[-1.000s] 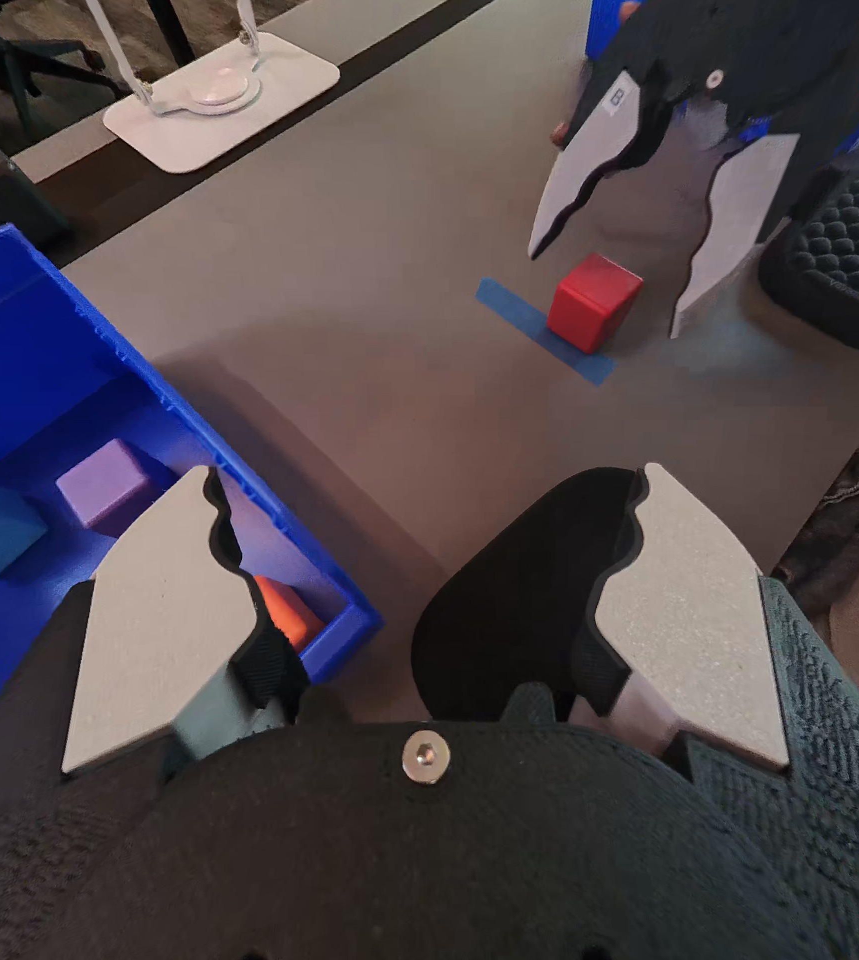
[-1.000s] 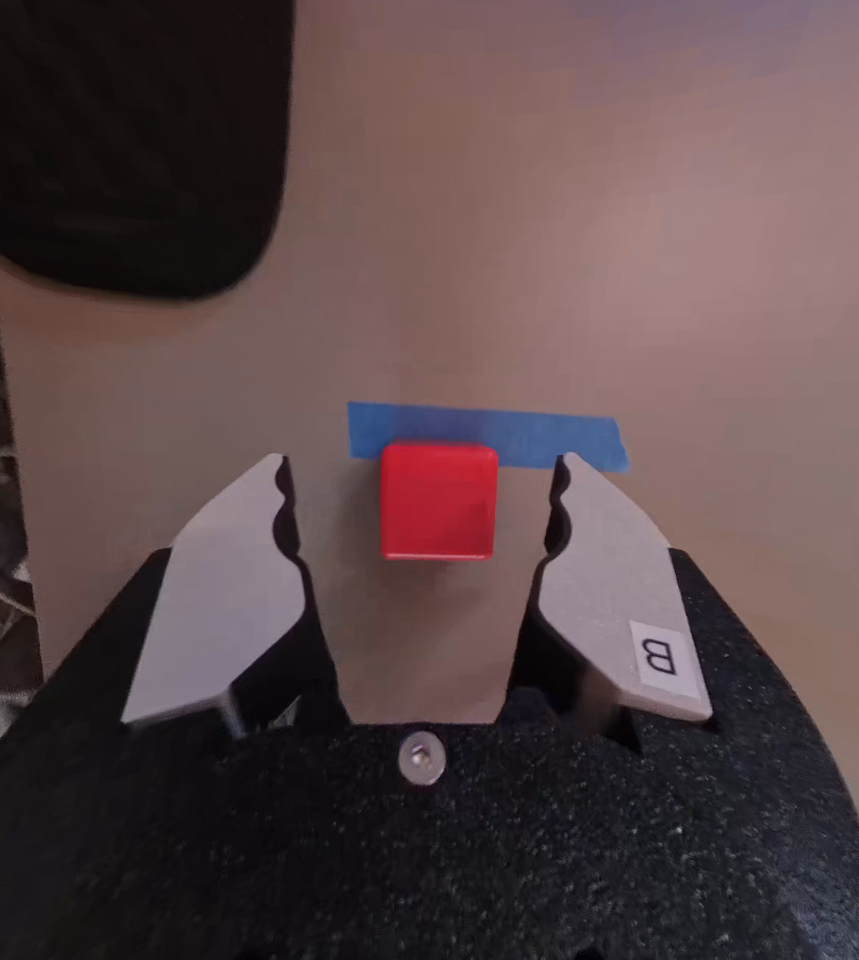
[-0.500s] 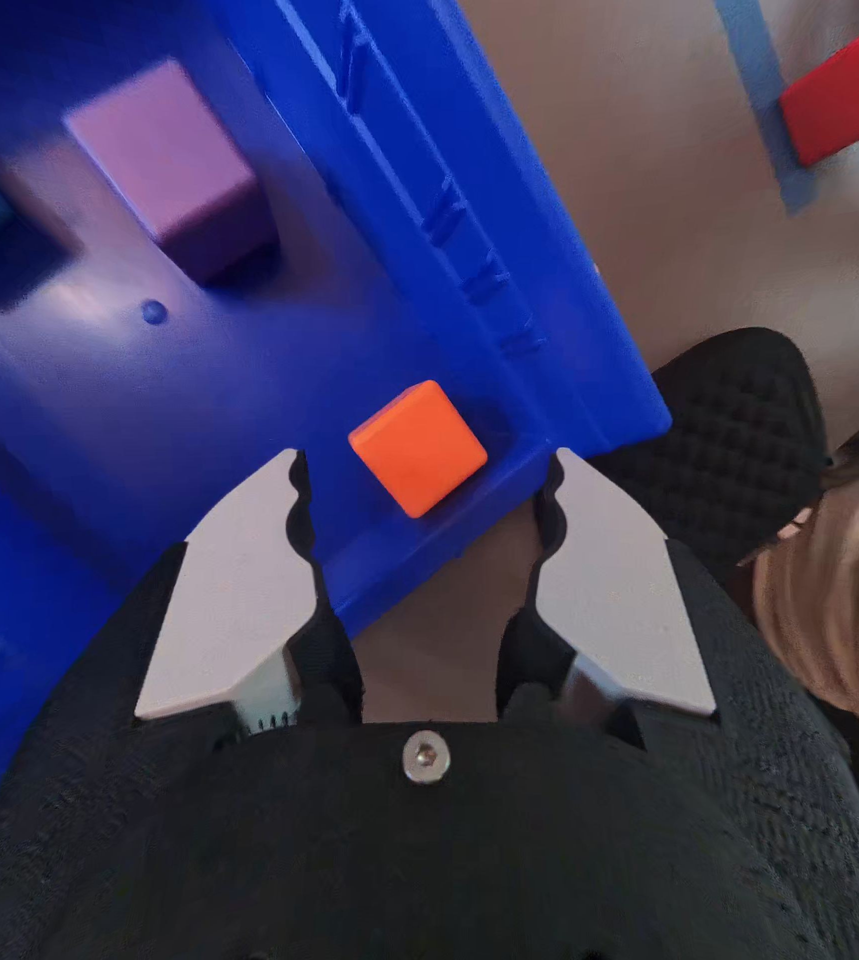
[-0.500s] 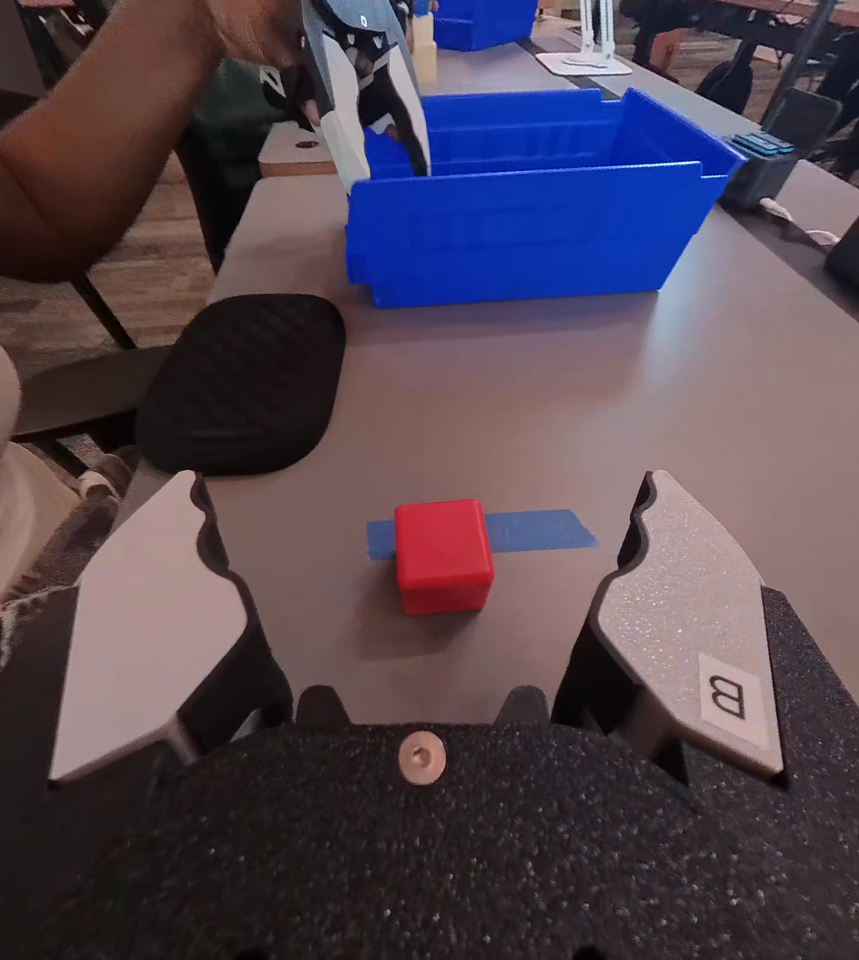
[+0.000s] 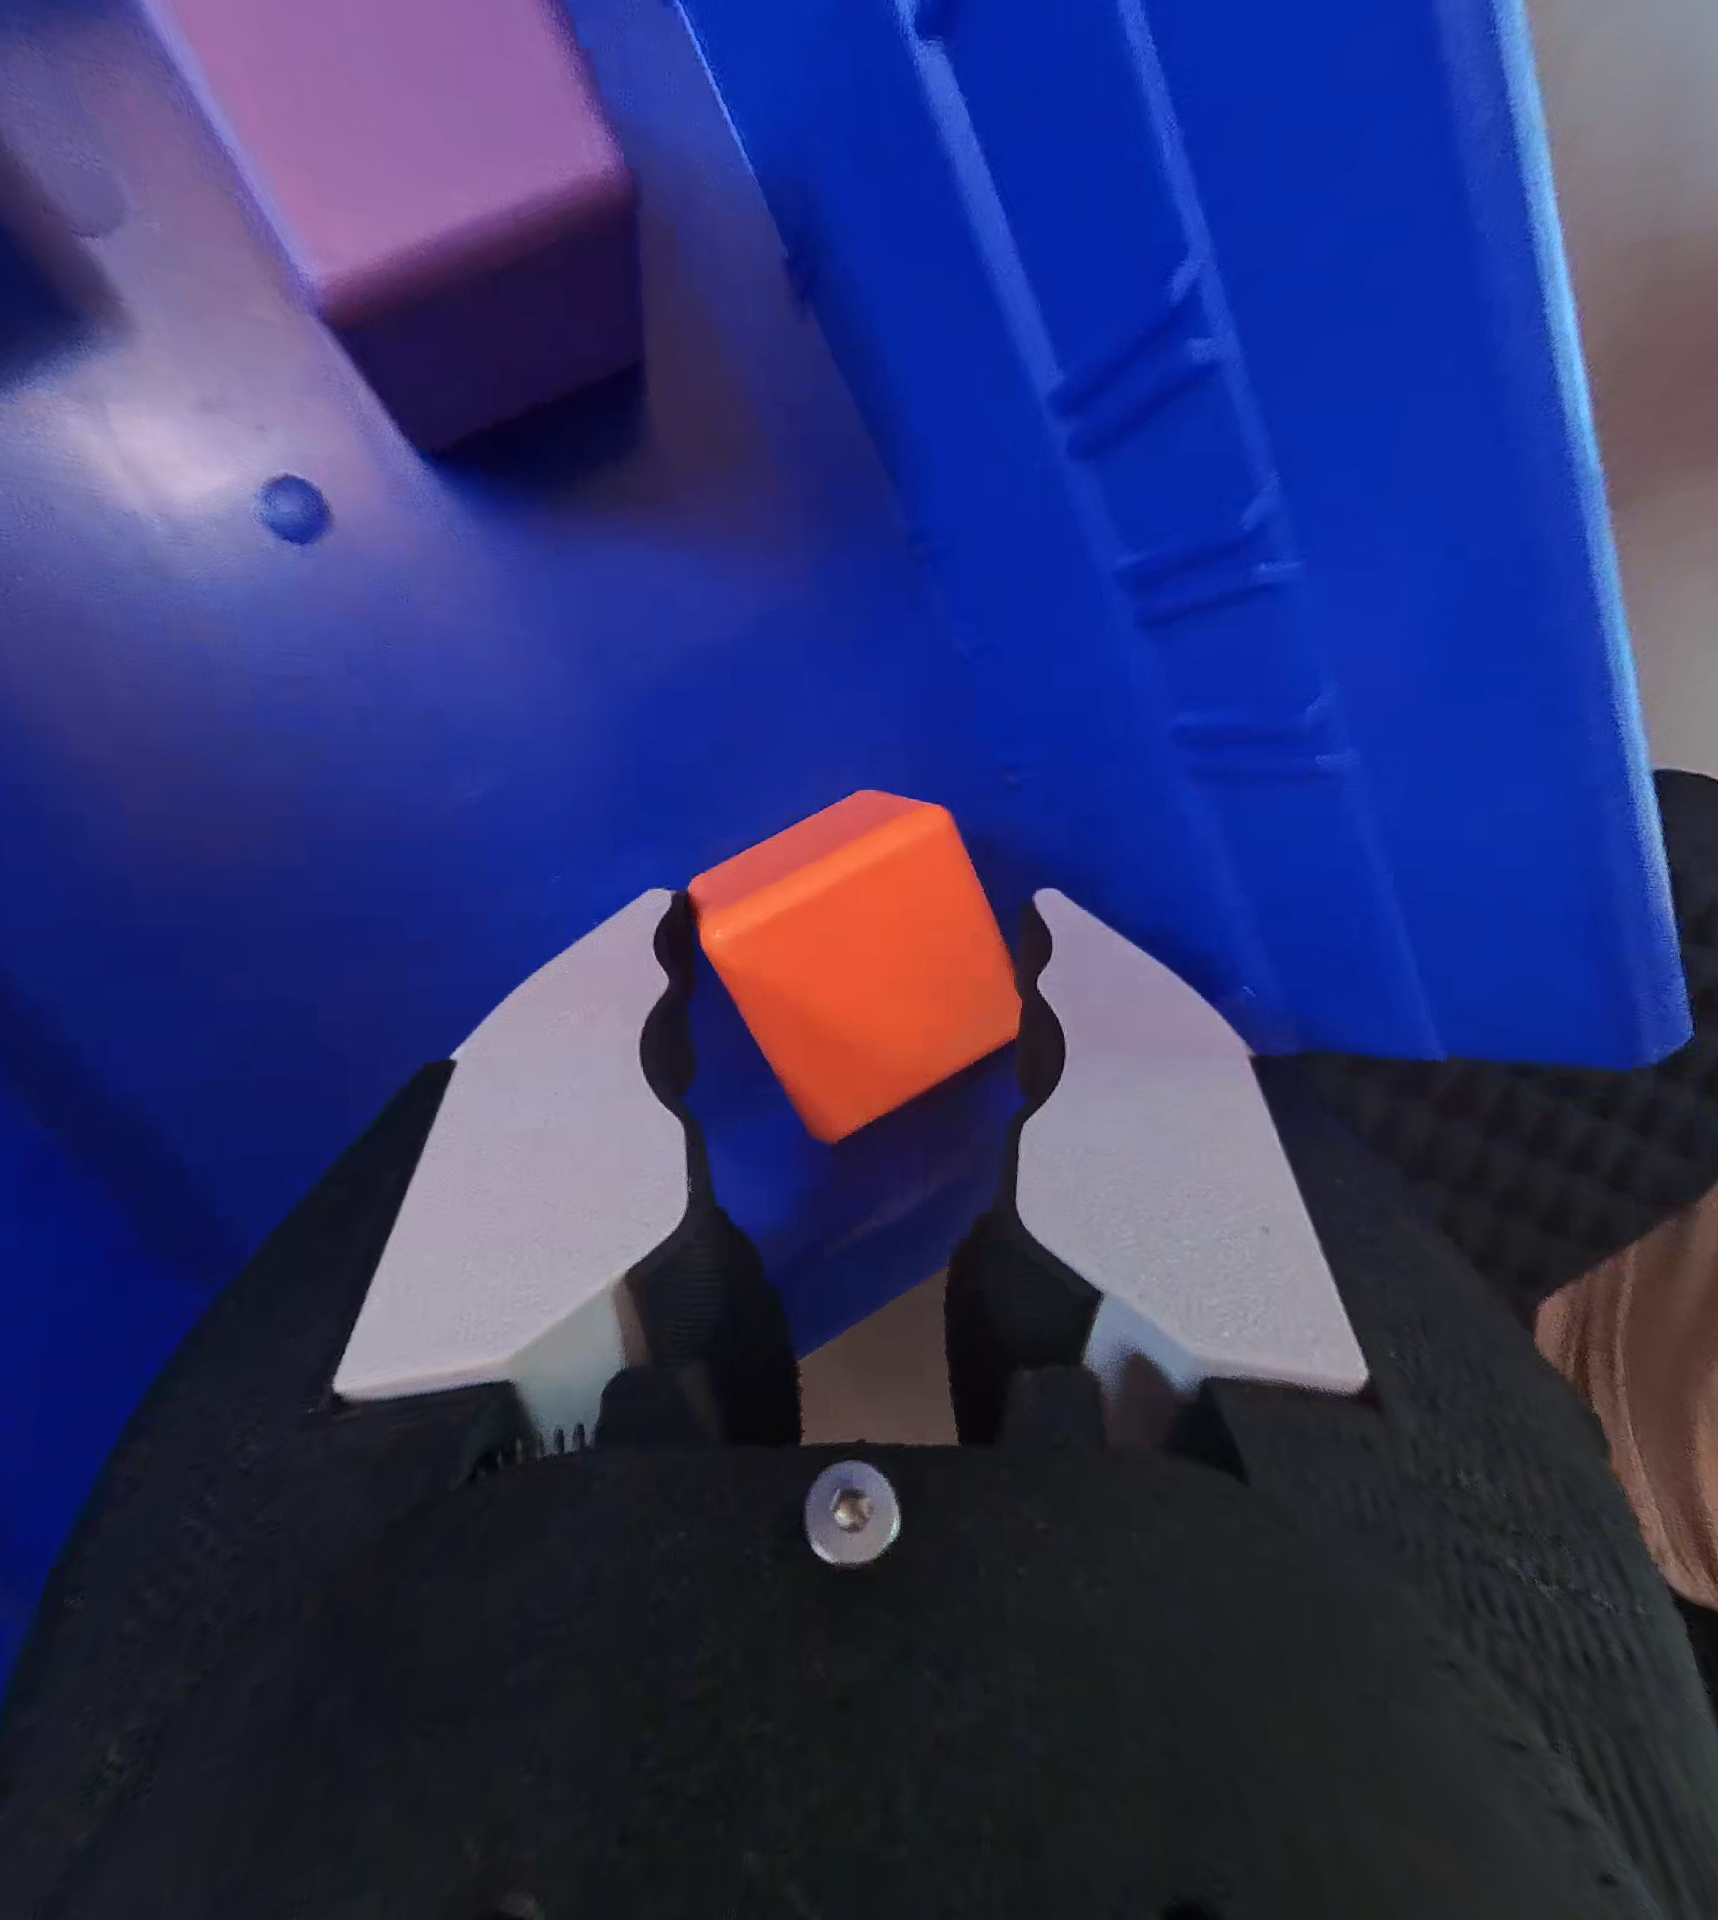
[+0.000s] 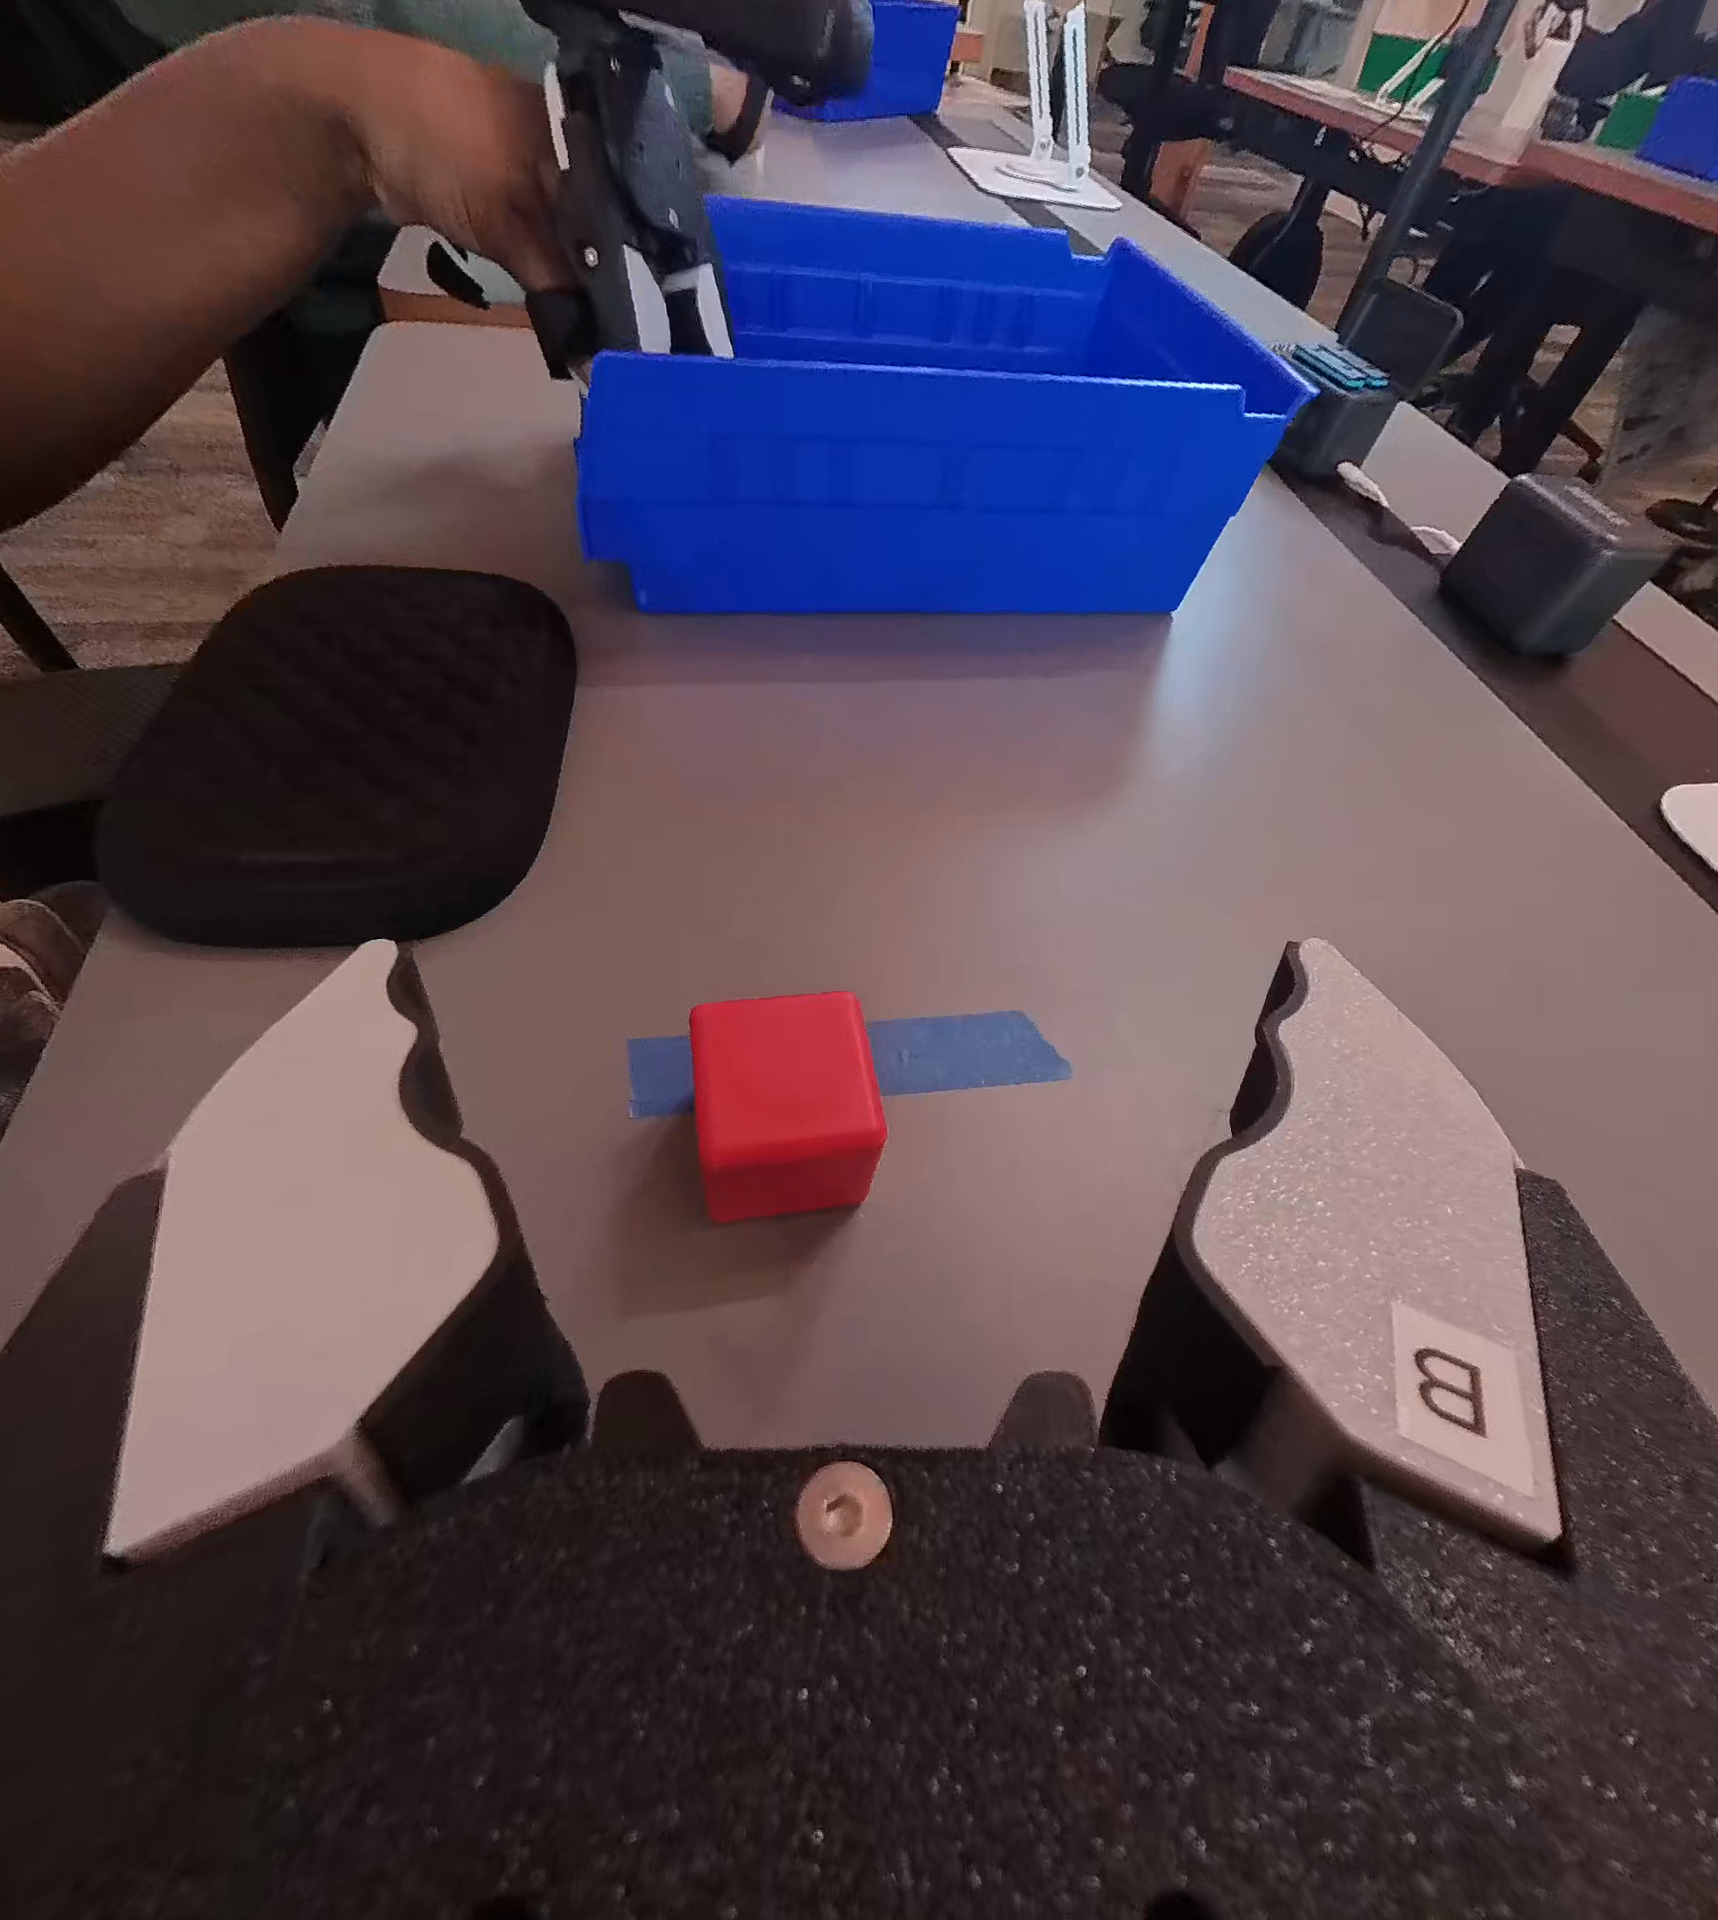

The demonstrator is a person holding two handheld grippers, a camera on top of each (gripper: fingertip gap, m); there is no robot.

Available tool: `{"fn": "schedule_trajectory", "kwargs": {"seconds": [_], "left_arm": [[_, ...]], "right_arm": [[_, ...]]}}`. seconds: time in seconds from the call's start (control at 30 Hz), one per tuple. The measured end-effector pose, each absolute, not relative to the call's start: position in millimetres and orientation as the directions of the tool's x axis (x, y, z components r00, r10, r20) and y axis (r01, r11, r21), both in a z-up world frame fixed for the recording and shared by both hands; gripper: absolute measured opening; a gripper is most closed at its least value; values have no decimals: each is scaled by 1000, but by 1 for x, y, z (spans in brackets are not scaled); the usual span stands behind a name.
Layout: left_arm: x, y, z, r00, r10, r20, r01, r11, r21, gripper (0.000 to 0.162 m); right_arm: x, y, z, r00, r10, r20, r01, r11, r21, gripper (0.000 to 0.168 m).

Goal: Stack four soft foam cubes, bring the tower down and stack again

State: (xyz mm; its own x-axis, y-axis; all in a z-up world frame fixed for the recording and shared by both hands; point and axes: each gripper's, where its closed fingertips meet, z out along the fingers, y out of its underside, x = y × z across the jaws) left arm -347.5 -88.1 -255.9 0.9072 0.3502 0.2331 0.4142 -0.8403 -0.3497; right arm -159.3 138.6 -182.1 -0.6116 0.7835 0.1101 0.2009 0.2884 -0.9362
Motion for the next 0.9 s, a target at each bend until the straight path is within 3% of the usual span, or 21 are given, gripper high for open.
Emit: {"fn": "schedule_trajectory", "kwargs": {"seconds": [0.07,0.13,0.2,0.23,0.33,0.53,0.67,0.73,0.8,0.9], "left_arm": [[-355,-83,-243,898,356,259,438,-772,-460,59],[-362,-69,-209,898,315,309,440,-614,-655,58],[-355,-53,-151,889,198,413,457,-336,-824,58],[-344,-47,-119,874,104,474,485,-175,-857,58],[-285,-27,-59,841,-188,508,520,22,-854,57],[-173,15,-28,570,-638,517,639,-51,-768,55],[-152,38,-40,467,-689,553,689,-108,-717,53],[-154,44,-41,435,-700,567,730,-95,-677,52],[-155,46,-42,404,-716,569,756,-88,-648,55],[-152,48,-57,529,-677,512,644,-73,-762,60]], "right_arm": [[-161,137,-182,-608,783,130,187,300,-935,143],[-164,135,-177,-597,786,164,146,307,-941,138],[-169,130,-164,-571,792,214,64,303,-951,133],[-171,126,-154,-555,796,240,8,293,-956,131],[-173,108,-115,-507,802,316,-195,251,-948,124],[-159,51,-57,-532,706,468,-472,212,-856,94],[-155,31,-47,-588,637,498,-512,183,-839,79],[-154,29,-47,-534,625,569,-569,232,-789,59],[-154,30,-48,-484,627,610,-589,283,-757,52],[-152,35,-57,-554,605,572,-486,322,-812,51]]}}
